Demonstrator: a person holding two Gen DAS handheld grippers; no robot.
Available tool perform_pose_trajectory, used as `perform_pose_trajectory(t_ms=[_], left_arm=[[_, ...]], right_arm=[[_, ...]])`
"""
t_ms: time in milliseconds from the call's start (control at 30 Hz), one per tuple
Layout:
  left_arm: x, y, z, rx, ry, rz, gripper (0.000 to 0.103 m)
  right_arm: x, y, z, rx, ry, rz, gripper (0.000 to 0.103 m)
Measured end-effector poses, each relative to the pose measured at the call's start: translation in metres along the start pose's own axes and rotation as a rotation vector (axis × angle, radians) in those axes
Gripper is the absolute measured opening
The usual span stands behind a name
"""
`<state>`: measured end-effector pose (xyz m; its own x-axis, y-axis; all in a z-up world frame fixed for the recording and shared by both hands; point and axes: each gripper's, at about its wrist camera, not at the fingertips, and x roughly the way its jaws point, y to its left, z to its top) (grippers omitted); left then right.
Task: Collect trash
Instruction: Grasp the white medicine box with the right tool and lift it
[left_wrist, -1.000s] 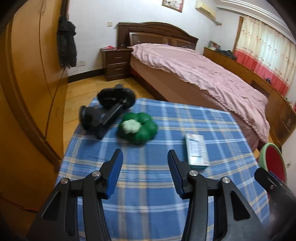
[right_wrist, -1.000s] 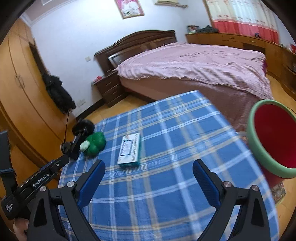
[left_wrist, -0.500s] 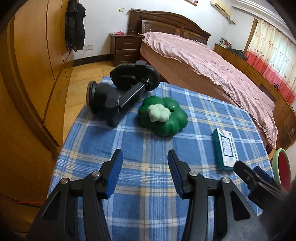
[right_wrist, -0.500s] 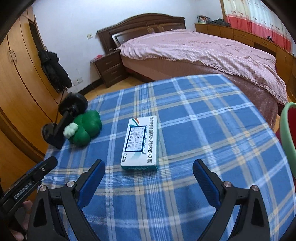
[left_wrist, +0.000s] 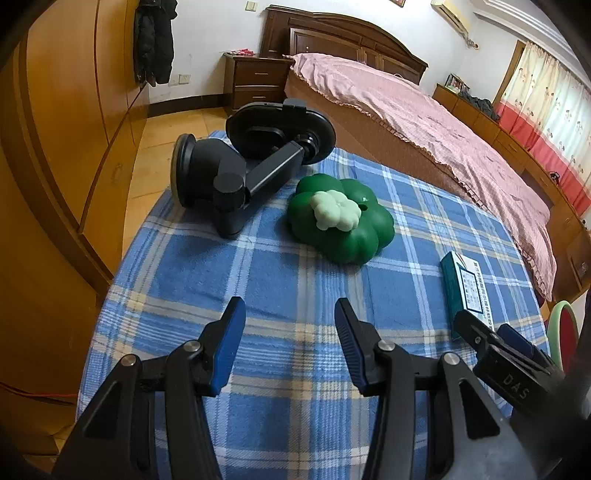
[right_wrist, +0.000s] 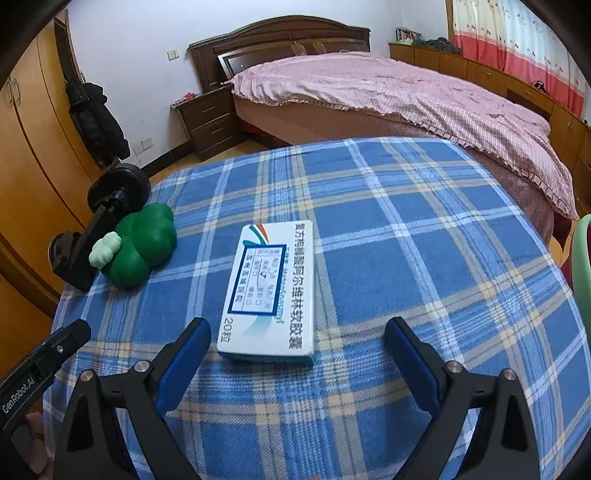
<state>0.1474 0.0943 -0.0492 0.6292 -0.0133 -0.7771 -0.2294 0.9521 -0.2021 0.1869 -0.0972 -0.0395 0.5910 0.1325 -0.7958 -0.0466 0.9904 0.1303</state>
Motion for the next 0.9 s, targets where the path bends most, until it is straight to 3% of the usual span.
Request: perform_pose_trajectory(t_ms=[167, 300, 667, 900], left_arm=[[0.000, -0.002, -0.002, 0.000, 0.004, 0.000, 0.050], [-0.004, -0.003, -0.002, 0.004, -0.003, 0.001, 0.050], [-0.019, -0.010, -0.004, 0.016, -0.032, -0.014, 0.050], [-0.031, -0.022, -0.005, 0.039, -0.049, -0.026, 0.050]], right_arm=[[0.002, 0.004, 0.001, -0.034, -0.010, -0.050, 0.084], [0.001, 0.001, 0.002, -0.040, -0.022, -0.083, 0.056], [-0.012, -0.009, -0.003, -0.007, -0.015, -0.006, 0.055], [-0.046, -0.014, -0.010, -0.006, -0.058, 0.030, 0.055]])
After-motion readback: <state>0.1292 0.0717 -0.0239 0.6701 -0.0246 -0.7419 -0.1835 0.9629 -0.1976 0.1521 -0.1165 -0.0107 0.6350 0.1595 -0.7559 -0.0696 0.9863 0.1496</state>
